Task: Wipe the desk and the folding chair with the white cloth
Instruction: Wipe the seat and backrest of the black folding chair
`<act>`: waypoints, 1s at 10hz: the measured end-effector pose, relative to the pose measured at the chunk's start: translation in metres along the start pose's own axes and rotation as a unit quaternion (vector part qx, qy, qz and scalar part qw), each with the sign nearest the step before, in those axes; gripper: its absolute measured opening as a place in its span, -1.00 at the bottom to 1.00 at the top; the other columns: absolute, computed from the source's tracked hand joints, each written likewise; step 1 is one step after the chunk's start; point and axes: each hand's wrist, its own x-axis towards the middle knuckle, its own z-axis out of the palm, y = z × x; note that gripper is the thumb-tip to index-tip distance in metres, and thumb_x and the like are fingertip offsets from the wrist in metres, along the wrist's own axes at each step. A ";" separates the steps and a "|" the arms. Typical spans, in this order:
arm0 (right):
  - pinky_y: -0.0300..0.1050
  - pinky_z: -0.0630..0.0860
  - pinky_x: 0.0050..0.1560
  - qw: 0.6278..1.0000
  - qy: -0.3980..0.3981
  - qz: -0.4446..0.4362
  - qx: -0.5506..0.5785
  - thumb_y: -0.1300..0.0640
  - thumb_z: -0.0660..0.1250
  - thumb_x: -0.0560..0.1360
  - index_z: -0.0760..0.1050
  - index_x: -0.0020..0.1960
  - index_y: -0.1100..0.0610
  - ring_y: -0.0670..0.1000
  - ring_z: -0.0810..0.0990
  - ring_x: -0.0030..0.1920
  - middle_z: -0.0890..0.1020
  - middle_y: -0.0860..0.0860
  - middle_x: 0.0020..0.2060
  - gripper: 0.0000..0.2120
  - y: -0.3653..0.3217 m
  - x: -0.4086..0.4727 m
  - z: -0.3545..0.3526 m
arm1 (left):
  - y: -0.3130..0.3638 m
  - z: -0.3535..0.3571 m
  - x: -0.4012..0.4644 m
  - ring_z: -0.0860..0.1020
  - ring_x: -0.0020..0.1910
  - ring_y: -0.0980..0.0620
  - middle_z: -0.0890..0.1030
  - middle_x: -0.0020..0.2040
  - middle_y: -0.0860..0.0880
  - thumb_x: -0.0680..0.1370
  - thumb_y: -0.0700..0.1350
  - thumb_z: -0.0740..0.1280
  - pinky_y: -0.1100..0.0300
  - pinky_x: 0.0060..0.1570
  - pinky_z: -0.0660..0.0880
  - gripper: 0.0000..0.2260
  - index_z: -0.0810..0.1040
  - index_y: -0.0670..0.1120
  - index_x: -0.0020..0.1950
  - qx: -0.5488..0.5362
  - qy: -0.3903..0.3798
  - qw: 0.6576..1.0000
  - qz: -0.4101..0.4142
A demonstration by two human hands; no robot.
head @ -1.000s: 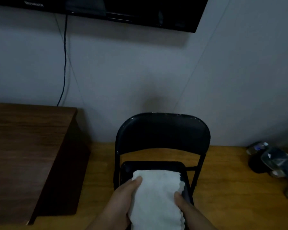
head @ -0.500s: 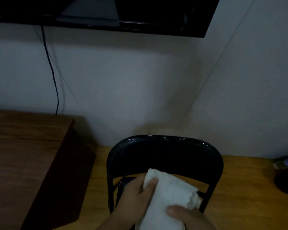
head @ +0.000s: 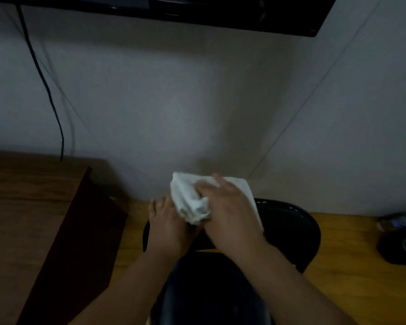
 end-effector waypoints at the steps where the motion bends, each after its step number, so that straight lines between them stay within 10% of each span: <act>1: -0.06 -0.03 0.62 0.994 -0.088 0.022 -0.055 0.03 0.22 0.61 0.36 0.52 0.02 -0.02 0.26 0.57 0.45 -0.06 0.50 -0.51 -0.004 0.003 0.030 | -0.010 0.010 0.005 0.47 0.29 -0.25 0.55 0.26 -0.28 0.35 -0.17 0.60 -0.11 0.34 0.37 -0.44 0.50 -0.22 0.29 -0.123 0.039 0.992 0.003; 3: 0.03 0.26 0.56 0.988 -0.054 0.061 -0.134 0.21 0.28 0.50 0.51 0.41 0.12 0.08 0.51 0.42 0.60 0.04 0.36 -0.52 0.072 -0.029 -0.001 | -0.008 0.006 0.013 0.47 0.21 -0.10 0.53 0.17 -0.02 0.45 0.21 0.45 -0.09 0.29 0.36 -0.52 0.46 0.01 0.25 0.045 0.007 0.996 0.073; 5: 0.20 0.65 -0.06 0.956 -0.017 0.183 -0.227 0.42 0.39 0.46 0.64 0.05 0.24 0.23 0.70 -0.09 0.70 0.19 -0.07 -0.79 0.114 -0.065 -0.038 | -0.011 0.002 0.012 0.43 0.20 -0.10 0.47 0.16 -0.03 0.53 0.15 0.41 -0.12 0.29 0.33 -0.58 0.42 -0.02 0.26 0.037 -0.006 0.995 0.095; 6: 0.06 0.29 0.49 0.957 -0.041 0.221 -0.185 0.23 0.22 0.56 0.37 0.52 0.03 0.16 0.33 0.51 0.47 0.04 0.48 -0.47 0.067 -0.044 -0.003 | -0.010 0.002 0.011 0.42 0.21 -0.11 0.47 0.17 -0.03 0.52 0.13 0.41 -0.13 0.26 0.33 -0.57 0.42 -0.02 0.30 0.031 -0.007 0.995 0.097; 8: 0.00 -0.26 0.62 0.990 -0.064 0.097 -0.081 -0.07 -0.13 0.56 0.28 0.59 0.08 0.15 0.08 0.64 0.29 0.03 0.60 -0.35 -0.018 -0.005 0.041 | -0.015 0.005 0.009 0.49 0.24 -0.36 0.56 0.25 -0.27 0.50 -0.10 0.44 -0.25 0.24 0.35 -0.52 0.50 -0.19 0.40 0.036 -0.008 0.994 0.101; 10: -0.02 -0.08 0.63 0.987 -0.024 0.118 -0.104 0.42 0.33 0.43 0.33 0.56 0.06 0.07 0.18 0.62 0.34 -0.05 0.57 -0.26 0.077 -0.061 -0.005 | -0.008 -0.002 0.011 0.43 0.23 -0.13 0.49 0.19 -0.07 0.53 0.12 0.41 -0.13 0.26 0.36 -0.59 0.45 -0.05 0.27 0.049 -0.026 0.995 0.085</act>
